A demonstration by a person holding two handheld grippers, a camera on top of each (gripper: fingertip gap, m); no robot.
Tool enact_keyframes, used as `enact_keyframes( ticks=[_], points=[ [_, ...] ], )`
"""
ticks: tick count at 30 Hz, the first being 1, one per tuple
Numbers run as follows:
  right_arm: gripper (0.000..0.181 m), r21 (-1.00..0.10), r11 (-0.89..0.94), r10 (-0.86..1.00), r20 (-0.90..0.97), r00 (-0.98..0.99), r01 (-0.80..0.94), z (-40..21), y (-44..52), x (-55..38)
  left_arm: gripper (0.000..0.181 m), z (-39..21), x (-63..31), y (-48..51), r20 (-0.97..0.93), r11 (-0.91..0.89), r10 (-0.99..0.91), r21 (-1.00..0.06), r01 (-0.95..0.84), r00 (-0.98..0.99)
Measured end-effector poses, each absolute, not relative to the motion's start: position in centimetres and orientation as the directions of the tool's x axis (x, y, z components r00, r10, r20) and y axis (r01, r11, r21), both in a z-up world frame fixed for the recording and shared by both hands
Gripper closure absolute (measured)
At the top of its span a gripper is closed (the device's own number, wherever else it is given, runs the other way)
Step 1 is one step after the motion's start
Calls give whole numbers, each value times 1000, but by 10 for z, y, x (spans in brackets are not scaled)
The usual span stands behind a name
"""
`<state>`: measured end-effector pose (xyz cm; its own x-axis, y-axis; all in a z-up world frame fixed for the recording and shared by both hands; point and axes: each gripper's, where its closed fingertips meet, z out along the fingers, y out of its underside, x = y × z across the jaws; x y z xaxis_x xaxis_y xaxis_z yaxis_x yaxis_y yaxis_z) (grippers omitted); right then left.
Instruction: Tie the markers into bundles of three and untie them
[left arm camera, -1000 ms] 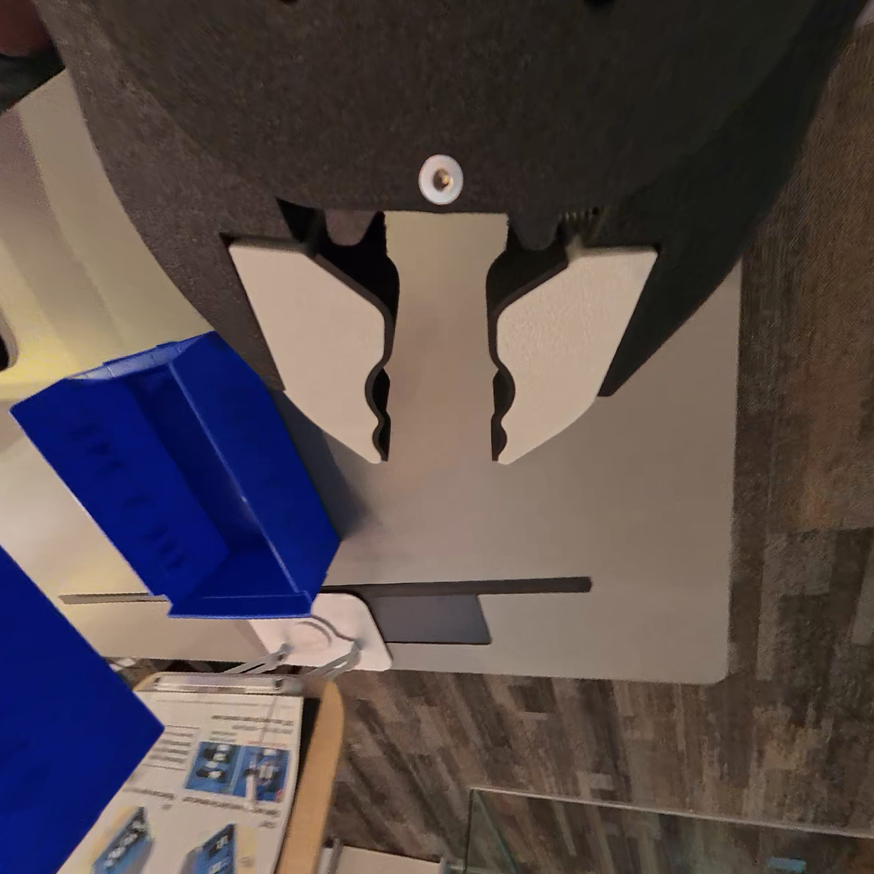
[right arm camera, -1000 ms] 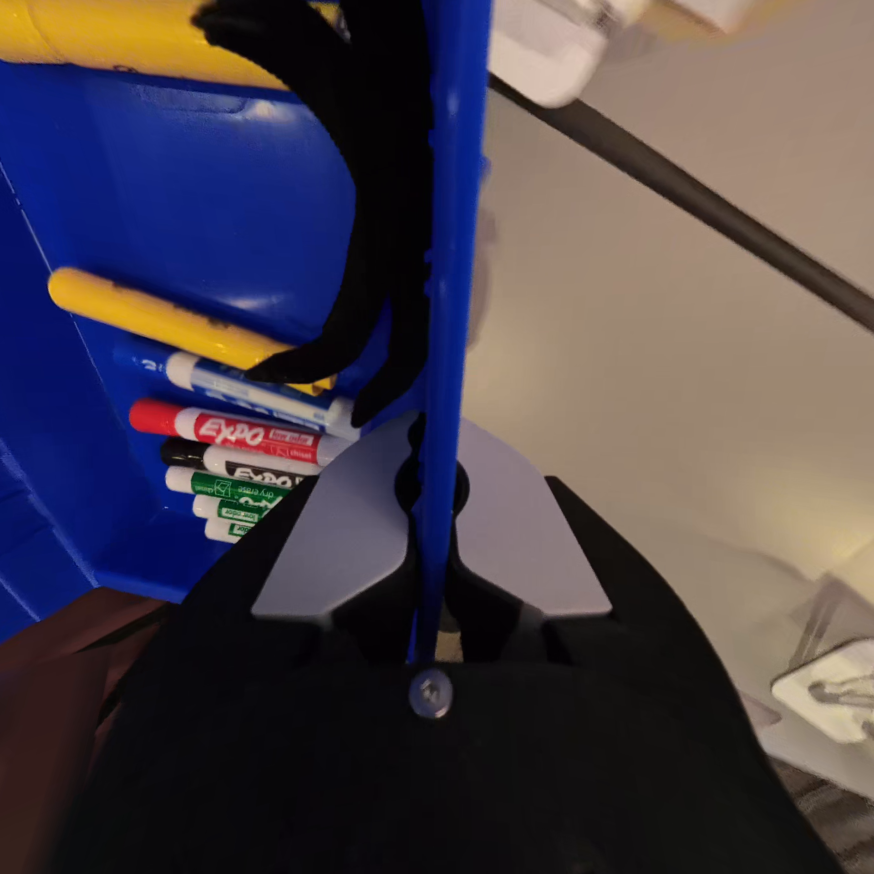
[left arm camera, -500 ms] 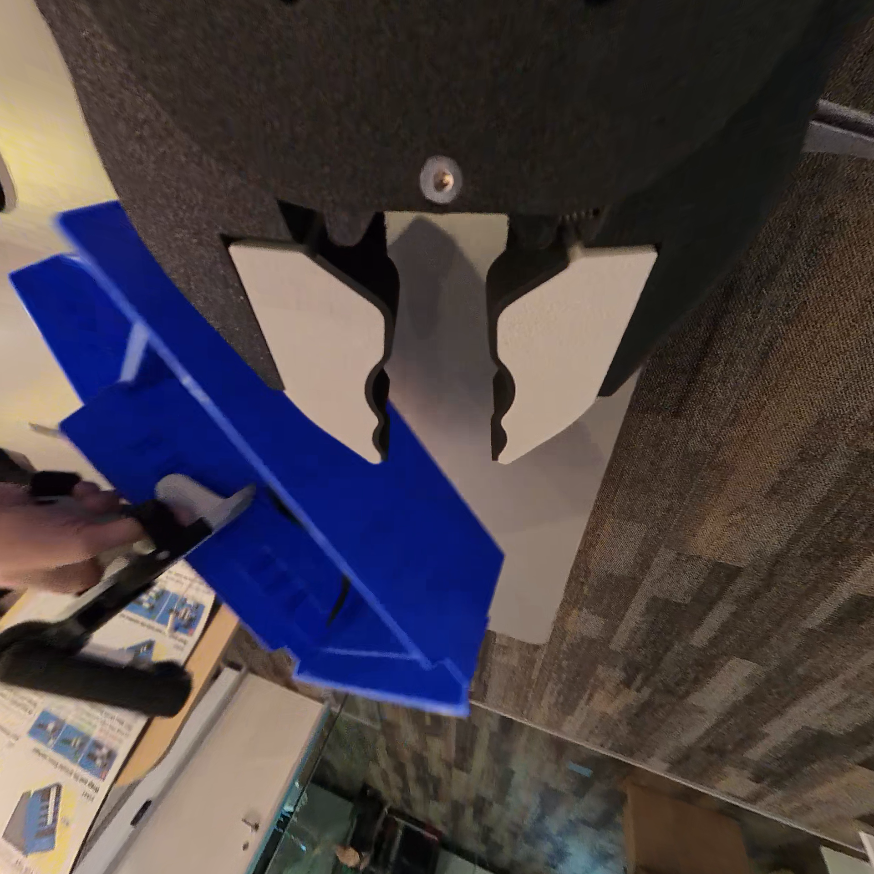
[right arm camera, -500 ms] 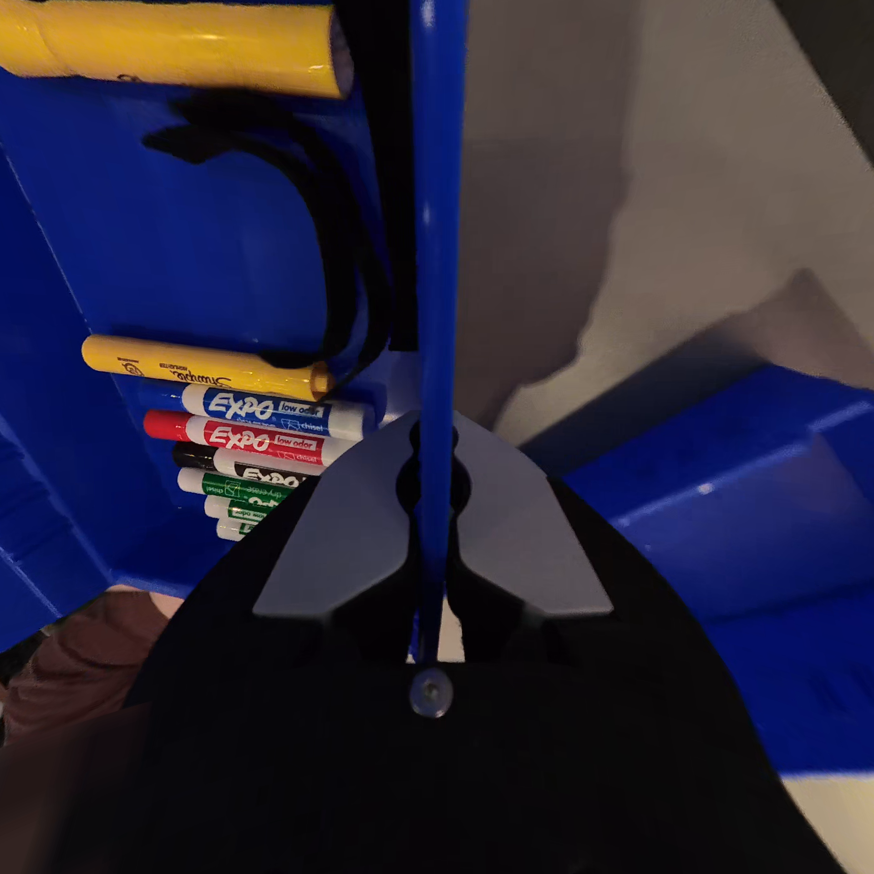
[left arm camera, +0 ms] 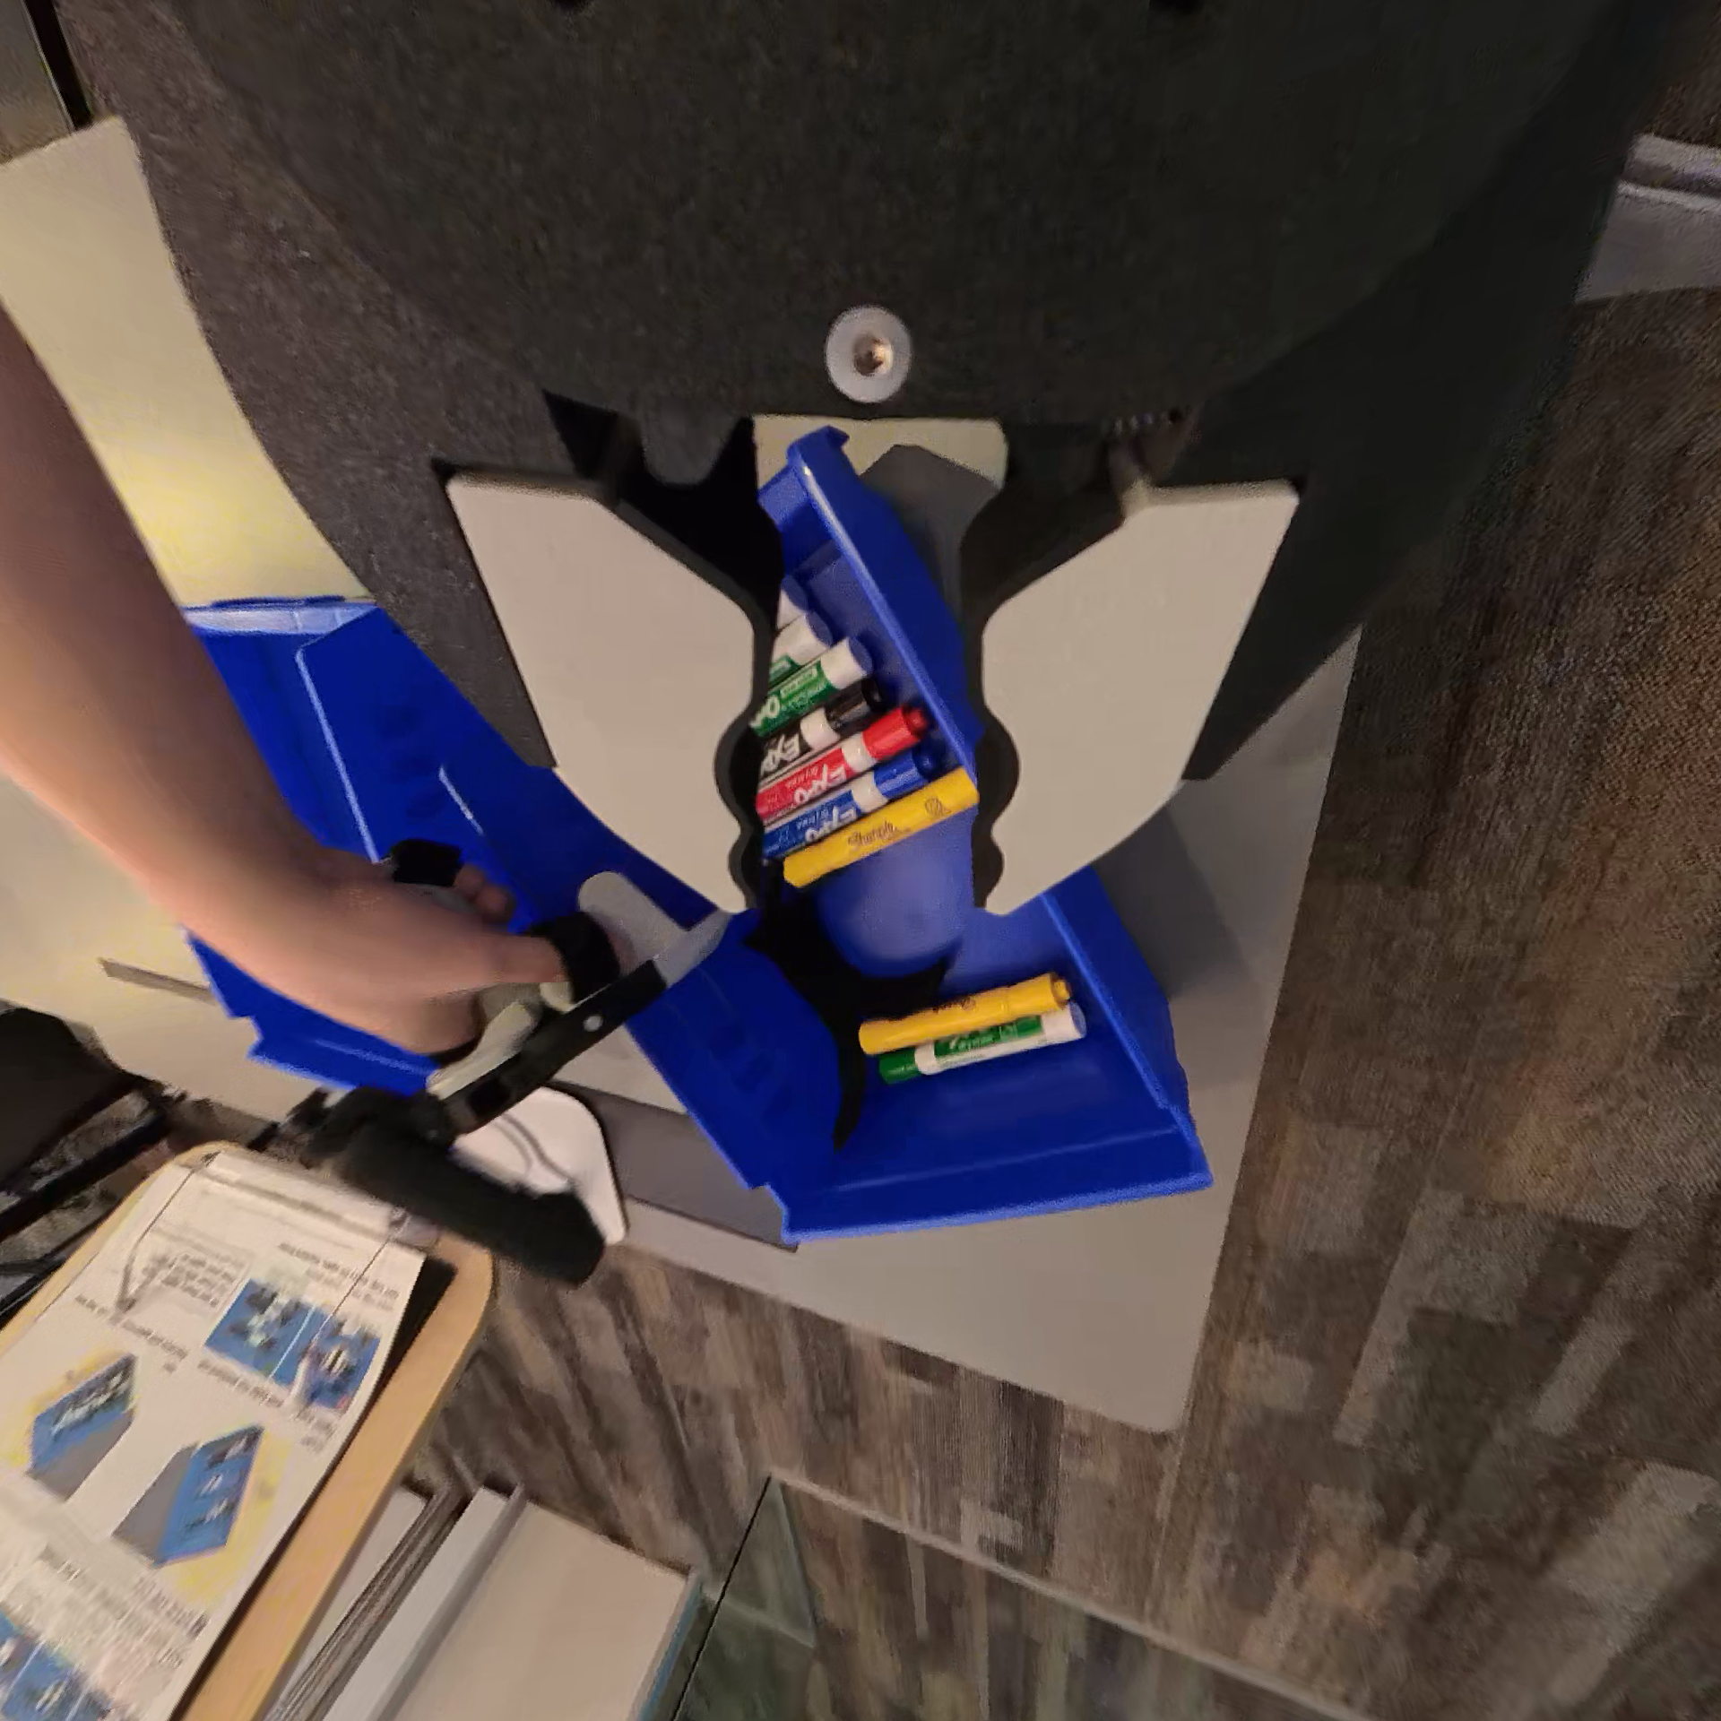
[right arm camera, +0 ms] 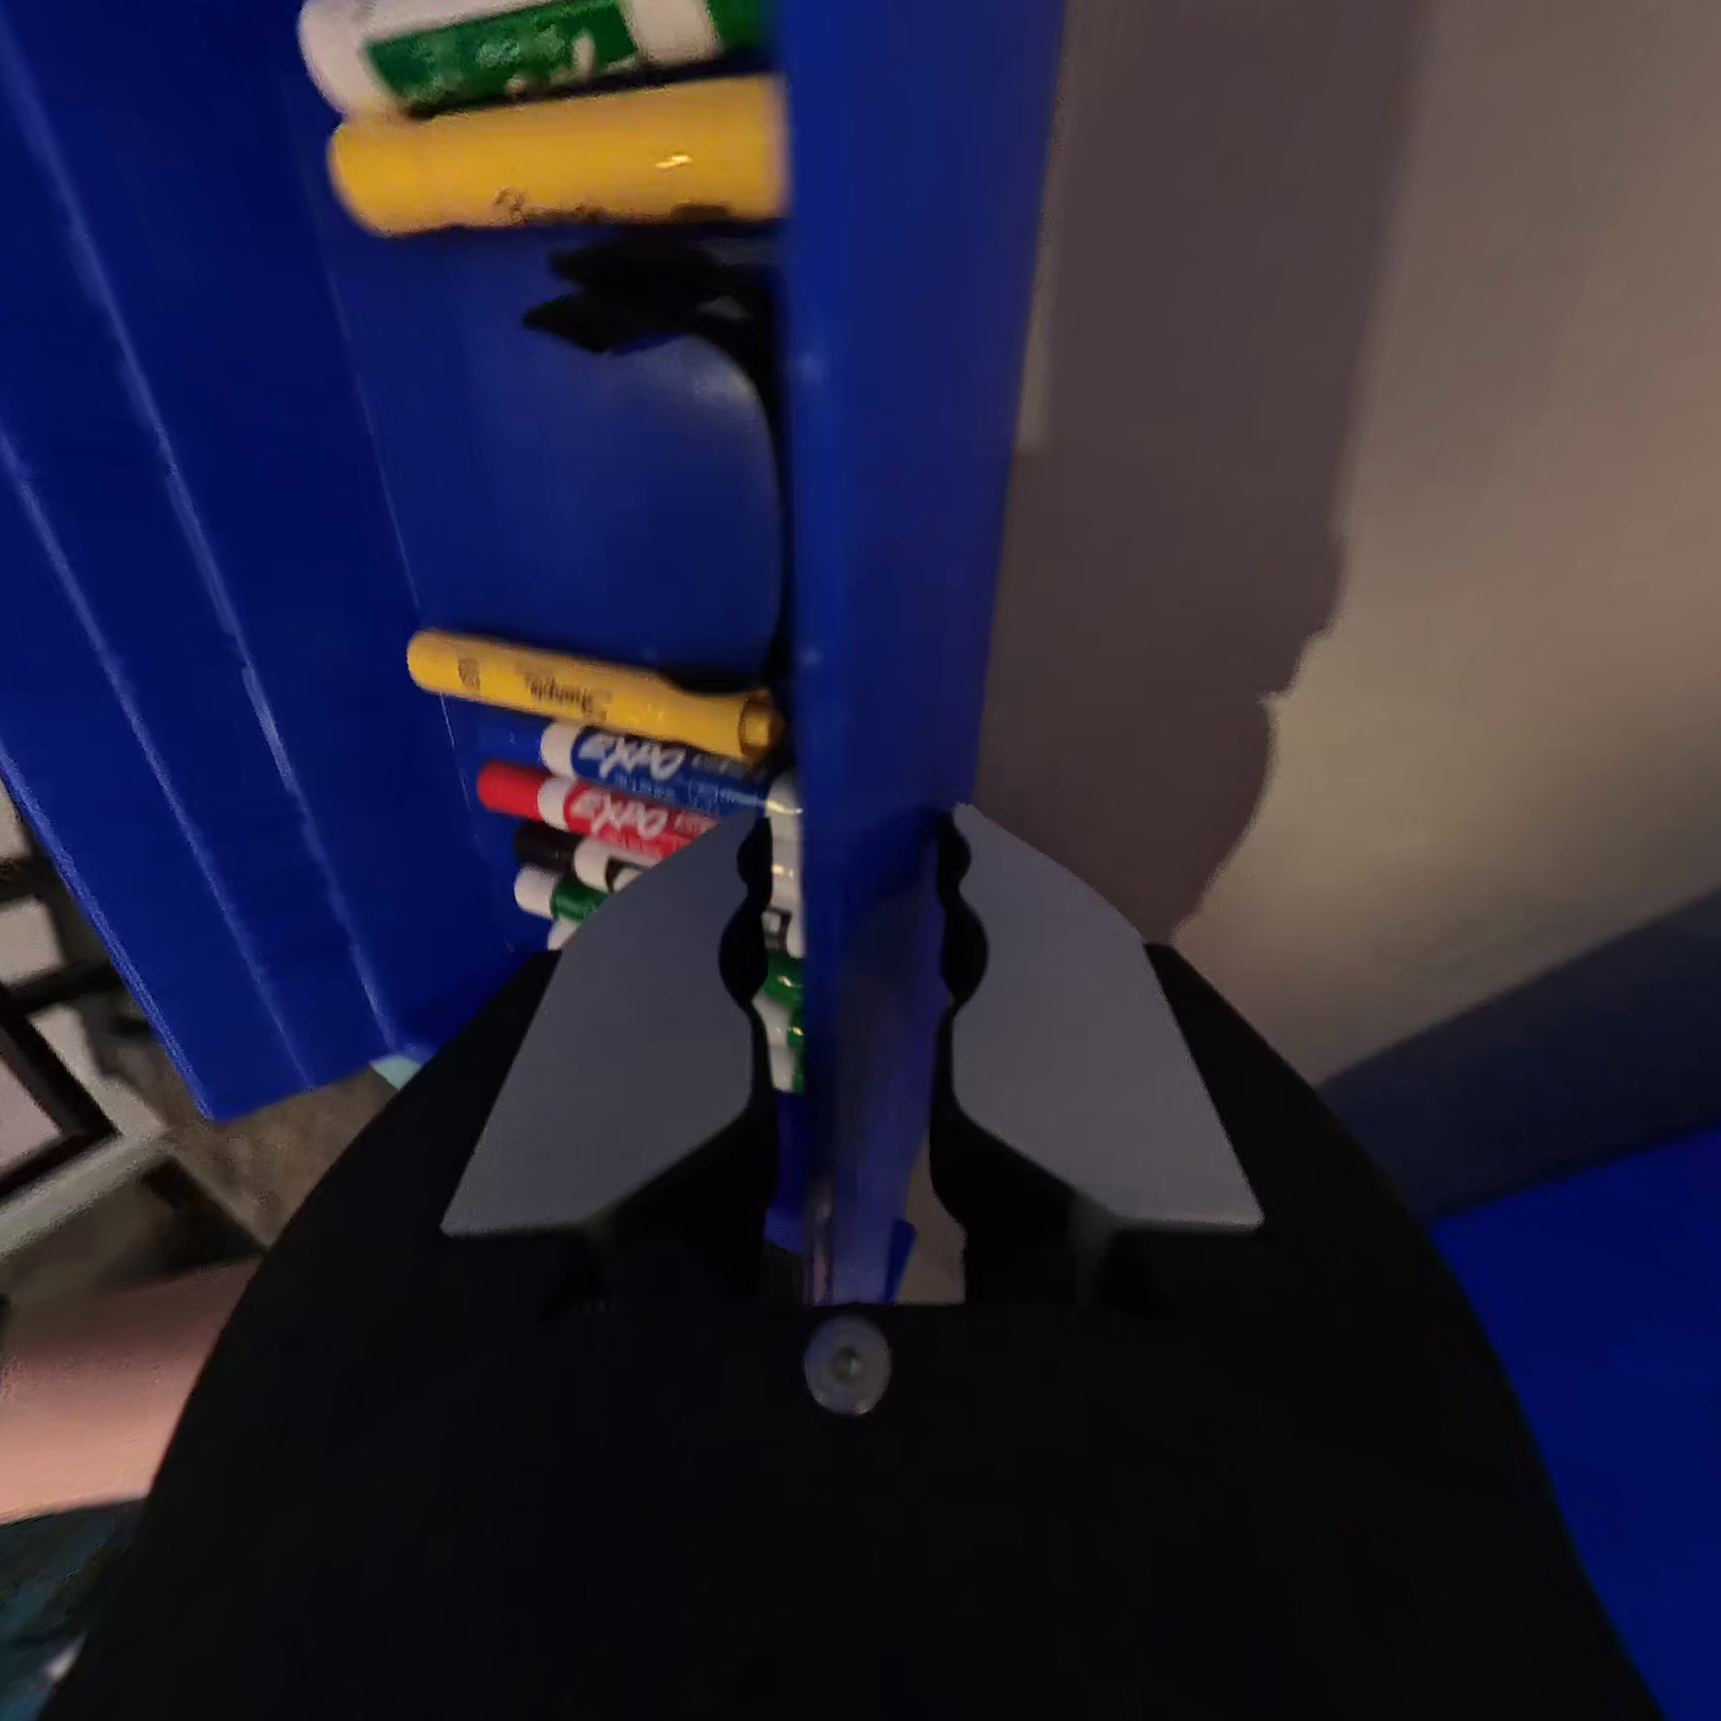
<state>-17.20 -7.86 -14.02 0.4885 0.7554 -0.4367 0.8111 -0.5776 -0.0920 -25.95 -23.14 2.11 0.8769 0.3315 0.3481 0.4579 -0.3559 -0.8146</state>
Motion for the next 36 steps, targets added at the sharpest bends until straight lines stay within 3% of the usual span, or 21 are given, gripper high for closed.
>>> enact_keyframes(
  ticks=[3,6,8,11,15,19,20,21,22,27,36],
  points=[
    [153,-240,-402,892,-322,318,883,-120,-72,-164,130,1,-265,-222,341,-416,355,-776,474,870],
    [143,-530,-258,965,-95,246,808,-68,-42,-145,118,-26,-273,-219,344,-481,405,-708,517,847],
    [129,-658,-174,961,49,272,732,-34,-24,-102,112,-45,-272,-215,358,-537,418,-644,545,835],
    [116,-717,-184,864,209,458,673,-16,28,0,108,-67,-272,-208,349,-595,431,-584,553,832],
    [105,-612,-468,714,163,680,638,-60,79,129,103,-87,-271,-205,314,-651,460,-517,556,831],
    [104,-448,-627,701,32,712,637,-122,75,164,105,-108,-265,-204,266,-718,481,-427,549,835],
    [116,-401,-646,716,-22,698,650,-134,68,162,108,-115,-265,-205,239,-739,487,-400,542,840],
    [153,-374,-662,731,-134,669,649,-139,57,152,112,-122,-264,-206,223,-760,485,-370,534,846],
    [157,-358,-678,727,-199,657,641,-140,51,146,118,-128,-260,-204,226,-777,477,-343,527,850],
    [171,-243,-658,750,-121,650,713,-142,60,168,149,-148,-262,-208,158,-825,473,-265,498,867],
    [174,-201,-740,673,-224,705,642,-143,116,259,161,-151,-253,-186,132,-881,377,-254,399,917]
  ],
)
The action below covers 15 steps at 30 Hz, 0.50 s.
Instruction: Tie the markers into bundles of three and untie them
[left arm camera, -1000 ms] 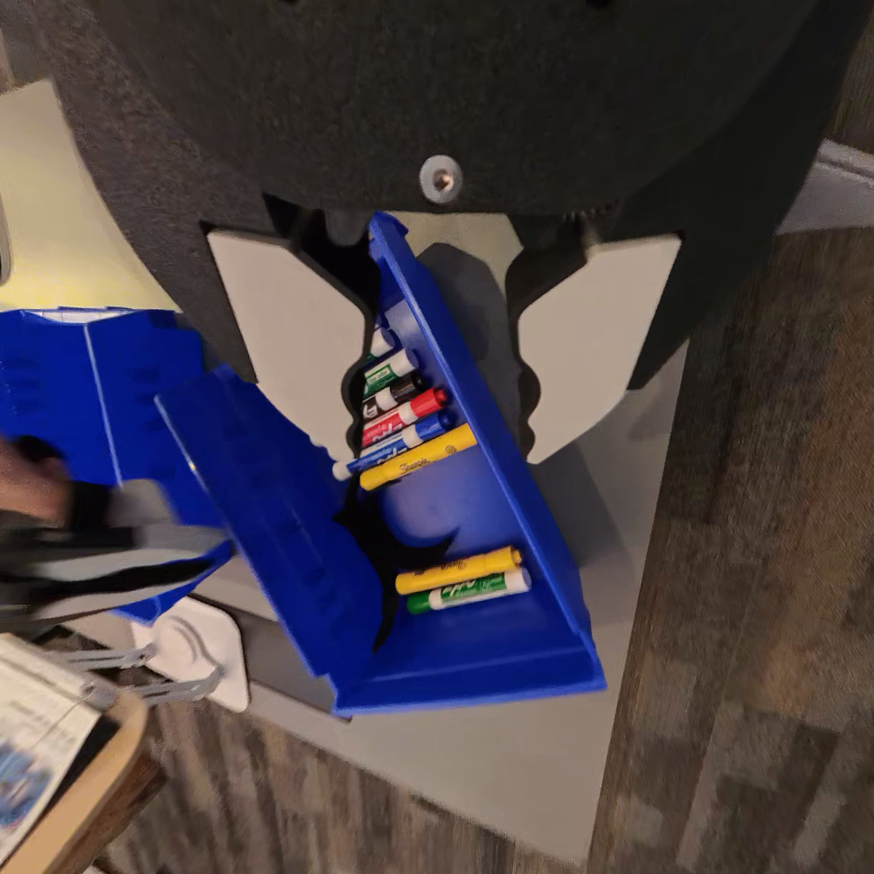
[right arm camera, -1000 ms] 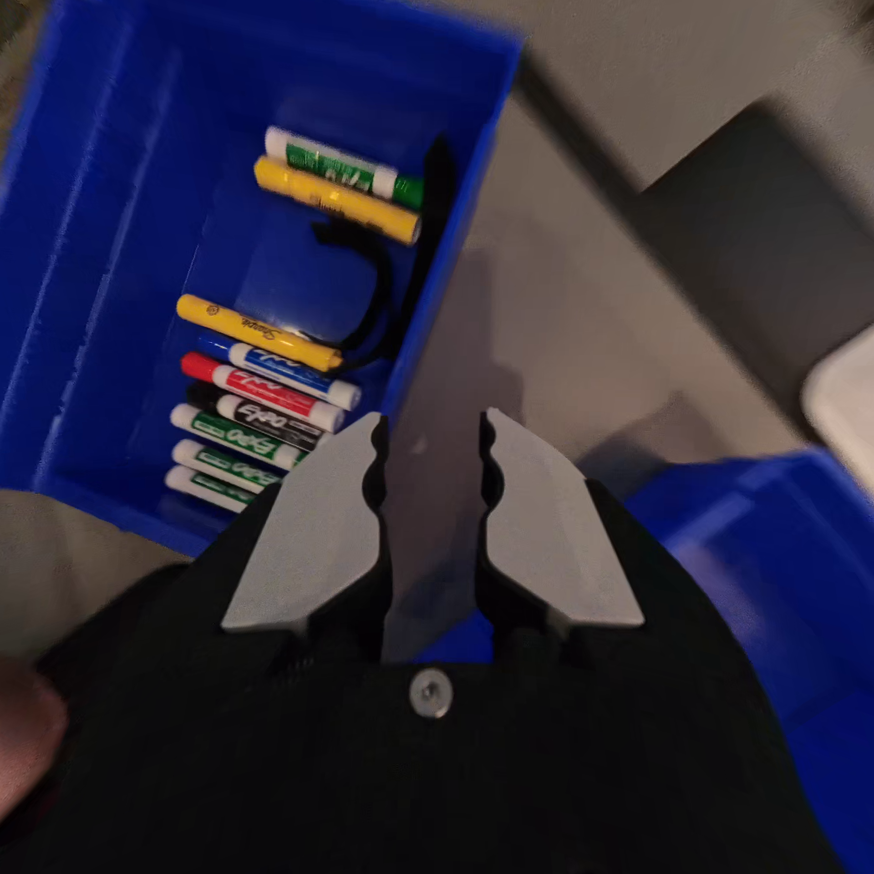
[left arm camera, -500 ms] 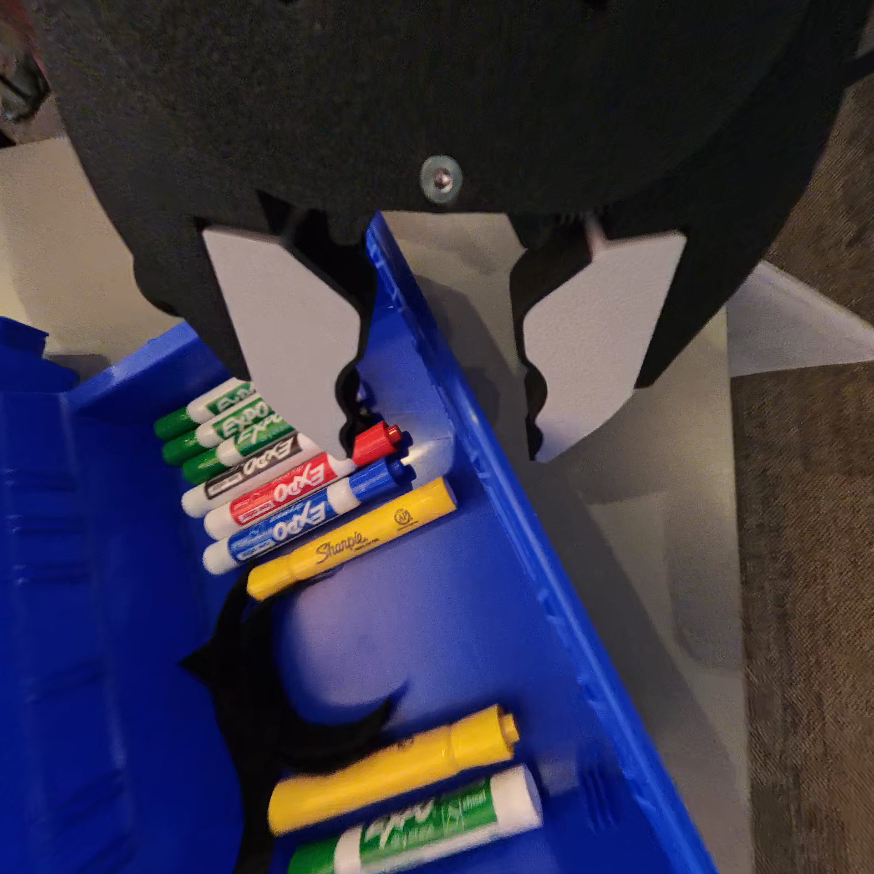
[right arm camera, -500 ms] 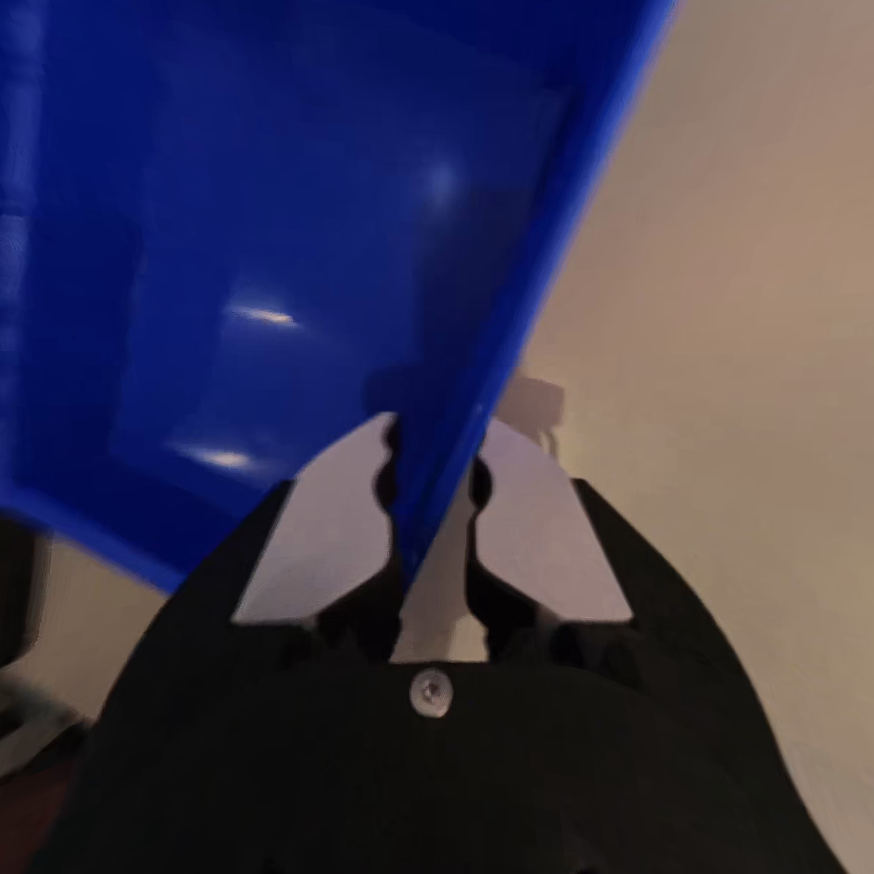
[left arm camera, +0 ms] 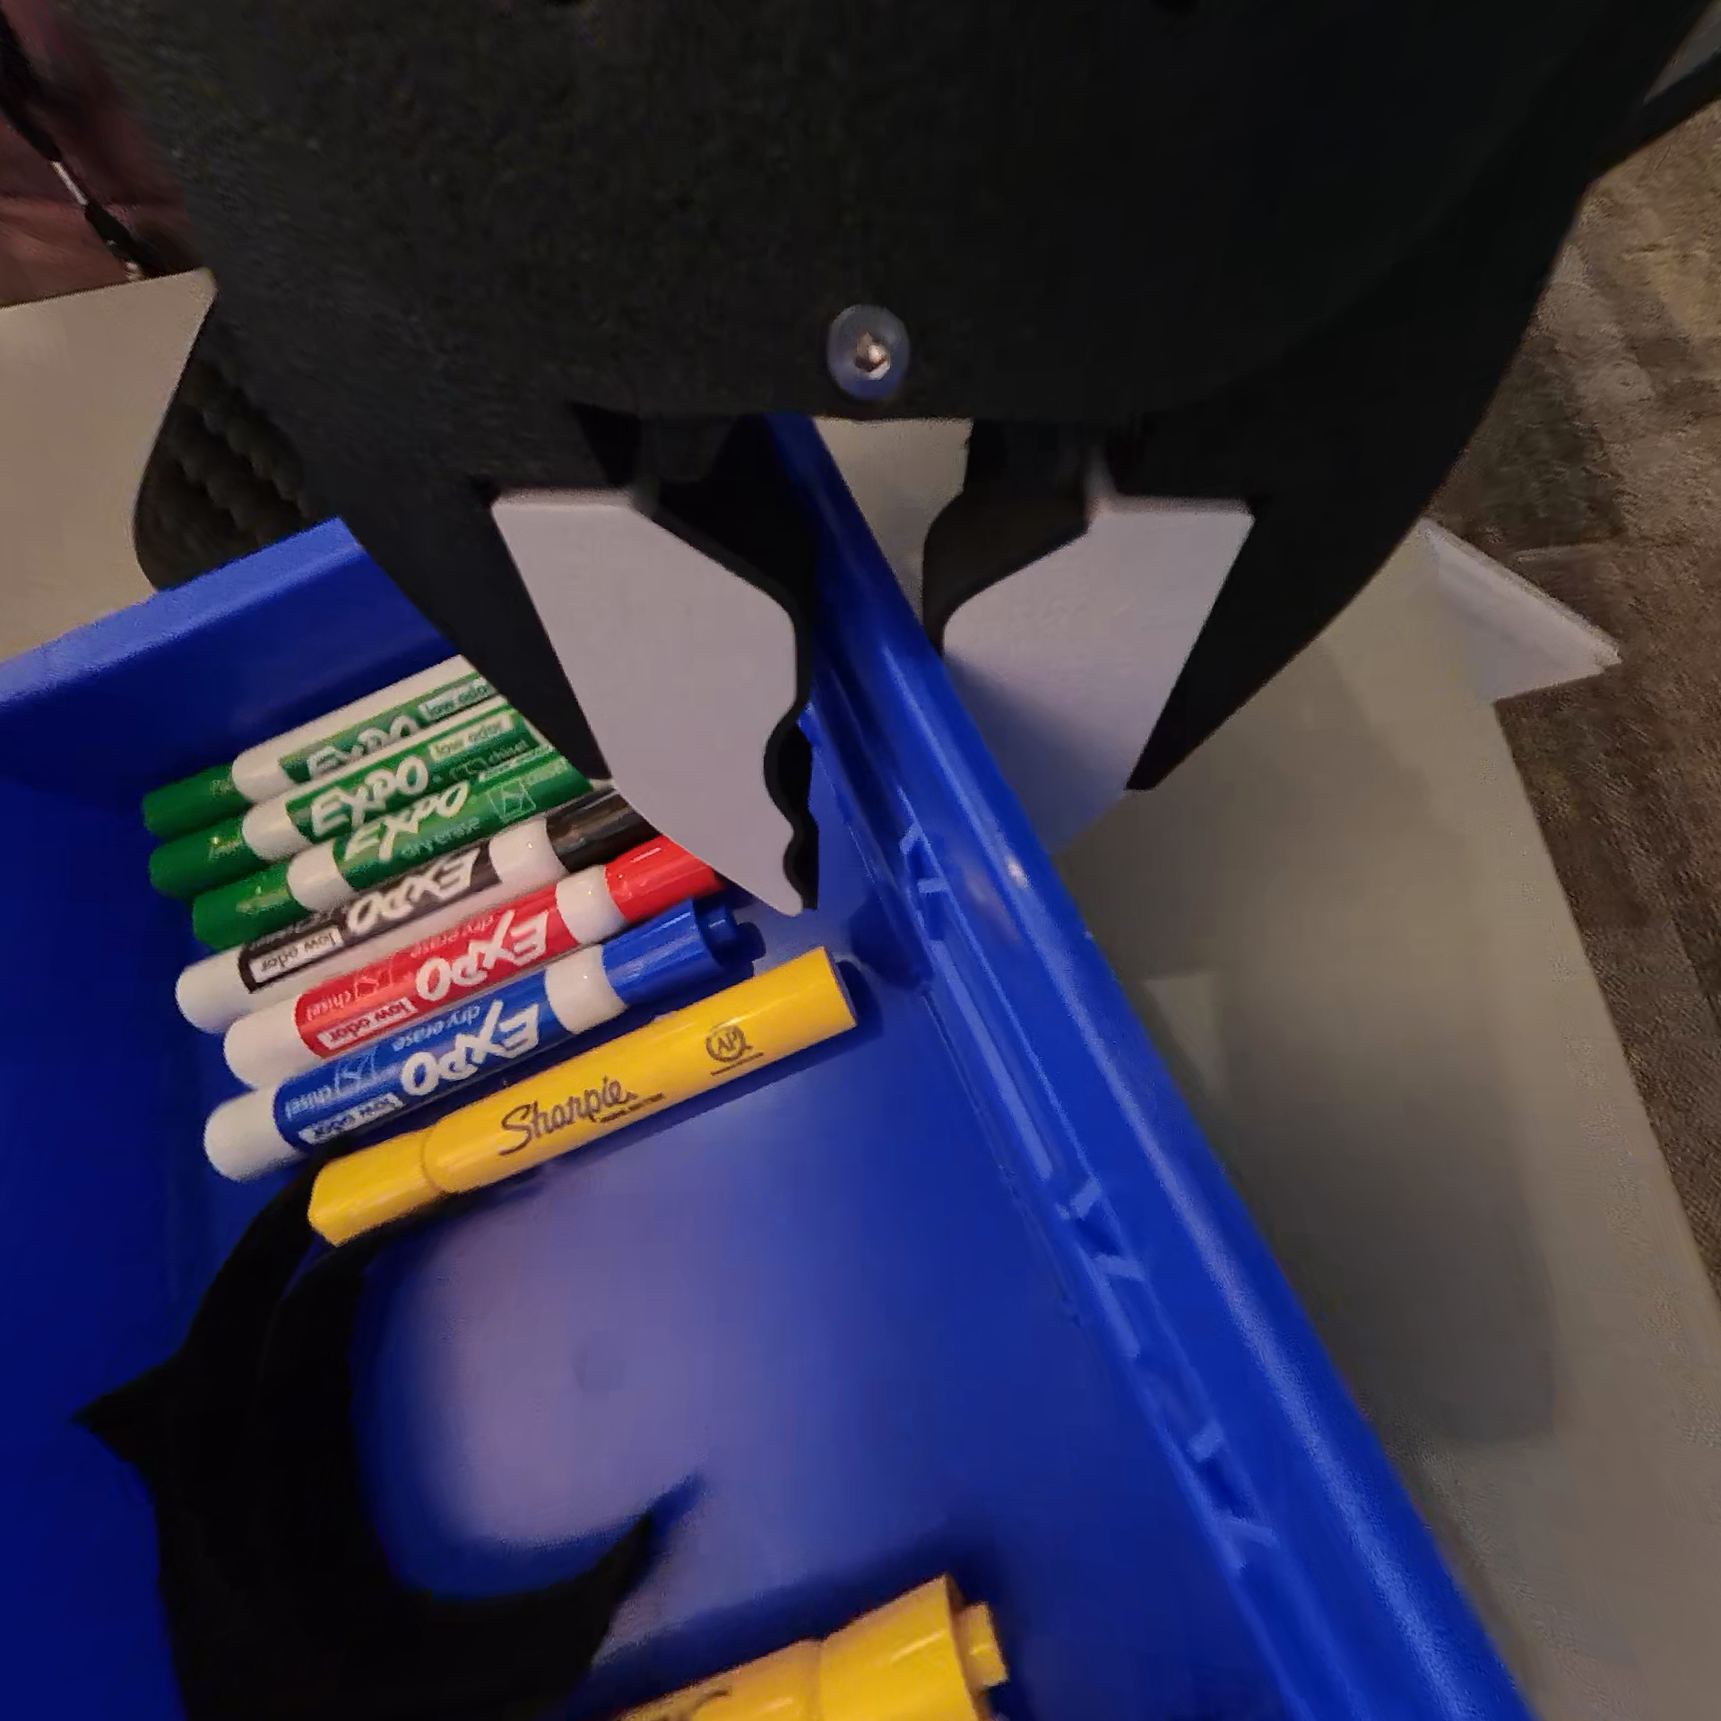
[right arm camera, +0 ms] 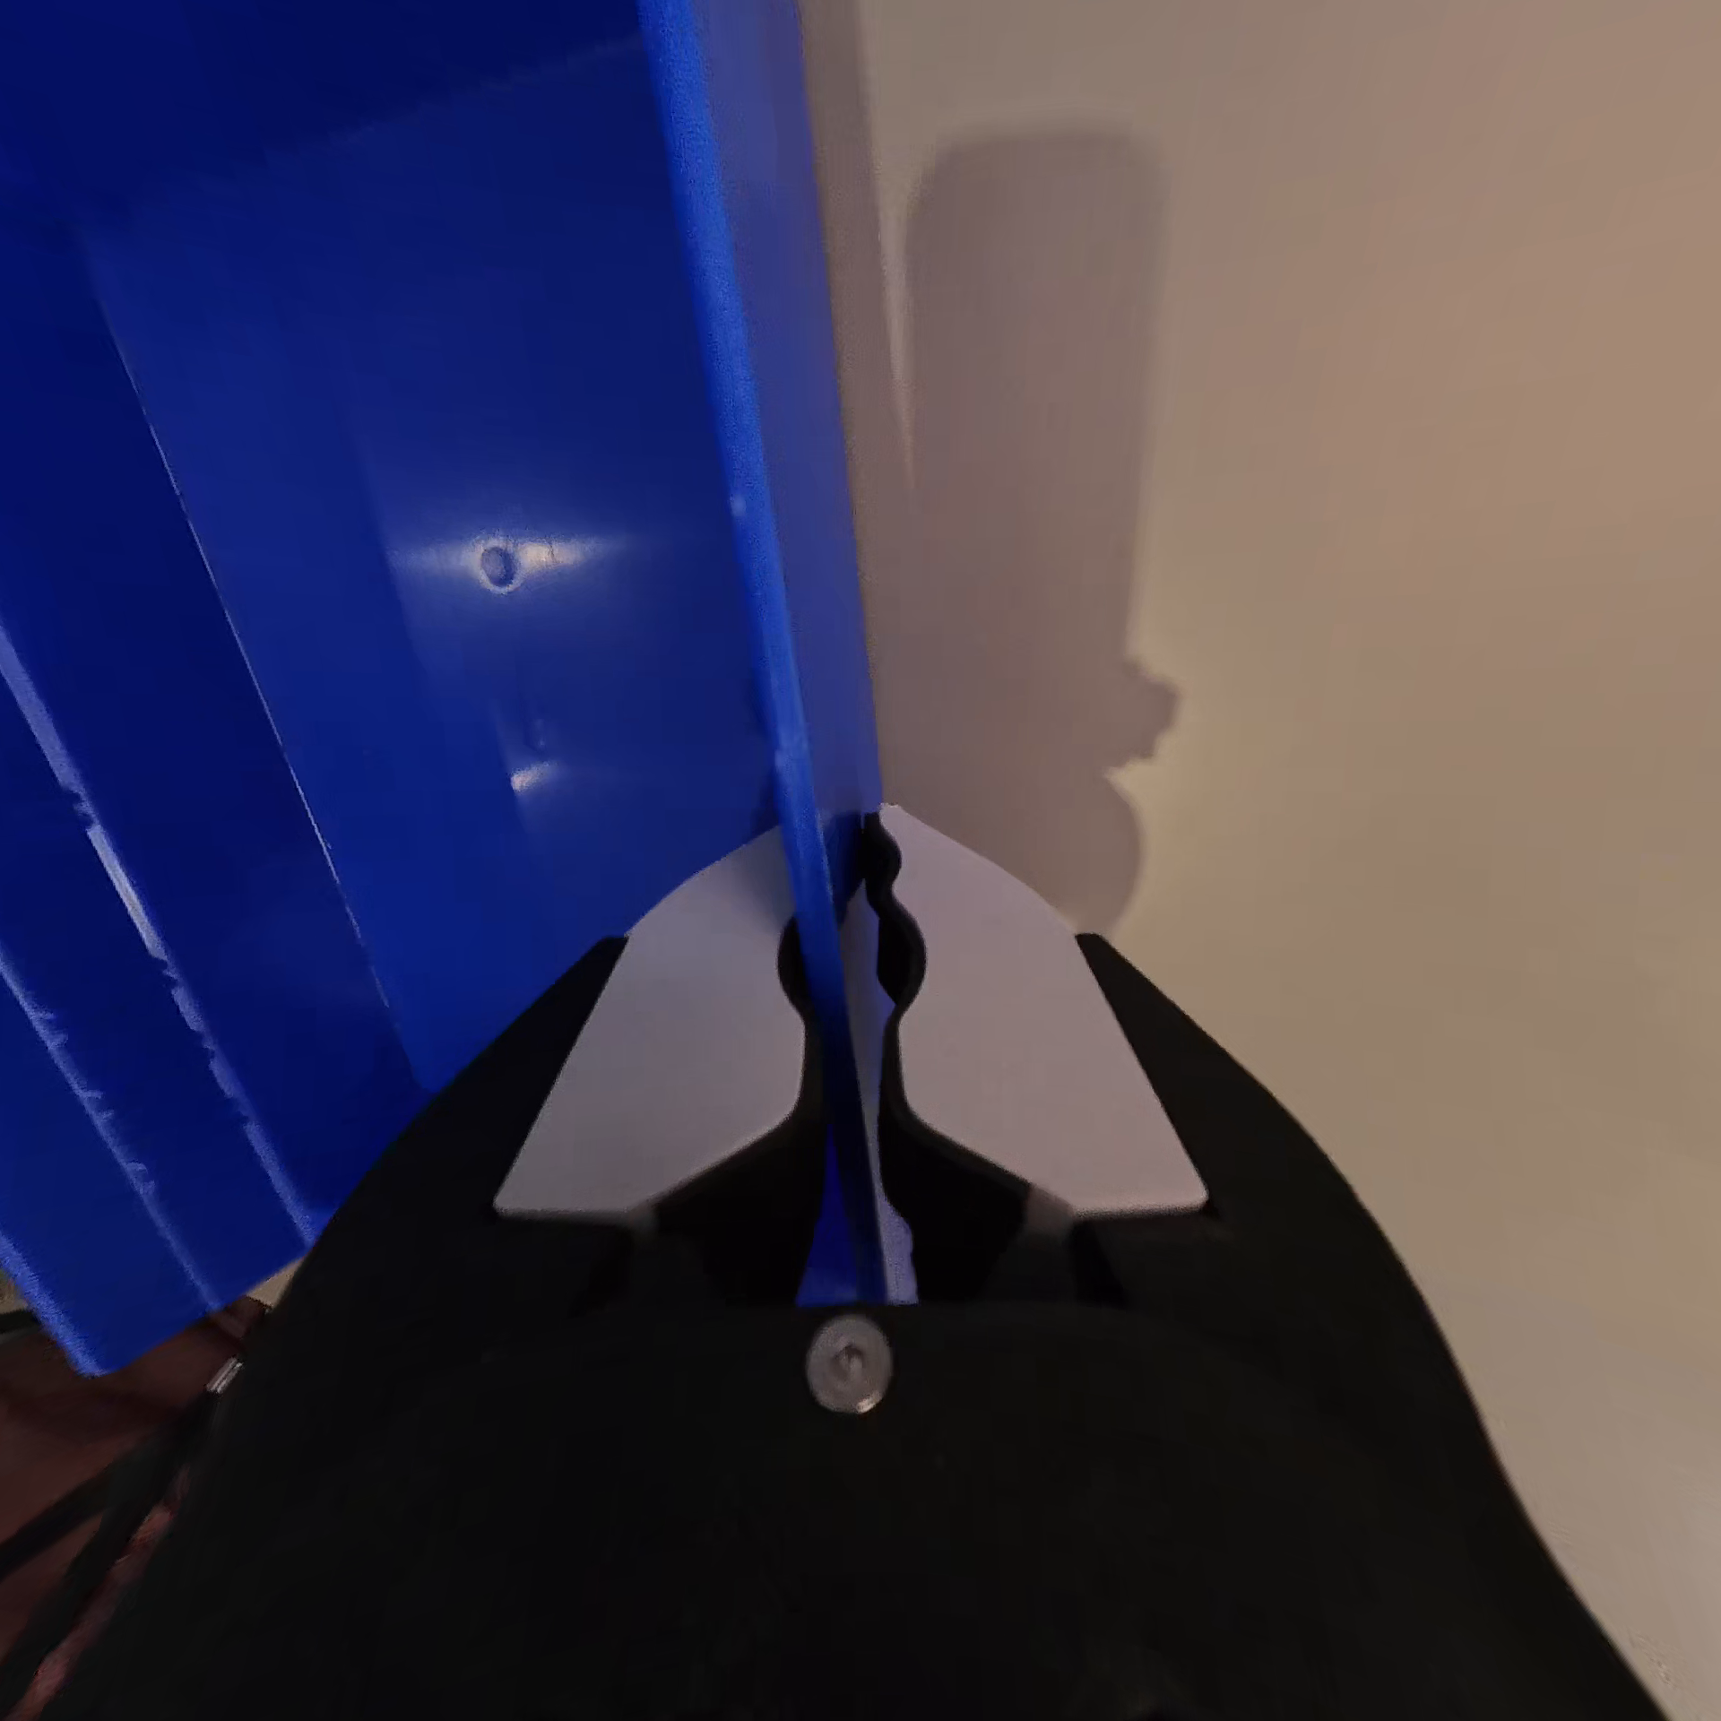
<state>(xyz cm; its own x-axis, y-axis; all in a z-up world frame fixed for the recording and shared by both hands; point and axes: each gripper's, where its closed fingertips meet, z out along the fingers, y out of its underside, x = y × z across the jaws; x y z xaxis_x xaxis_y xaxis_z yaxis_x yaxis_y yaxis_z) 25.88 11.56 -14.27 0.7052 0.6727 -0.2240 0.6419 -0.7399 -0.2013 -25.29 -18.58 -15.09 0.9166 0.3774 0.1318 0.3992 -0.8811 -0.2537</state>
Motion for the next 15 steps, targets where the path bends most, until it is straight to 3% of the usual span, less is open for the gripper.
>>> enact_keyframes(
  ticks=[9,15],
  points=[
    [174,-186,-860,508,-220,833,475,-144,164,400,168,-152,-218,-150,106,-943,210,-241,230,972],
    [174,-193,-912,400,-212,892,363,-145,181,476,168,-153,-209,-140,120,-942,206,-243,230,971]
  ],
)
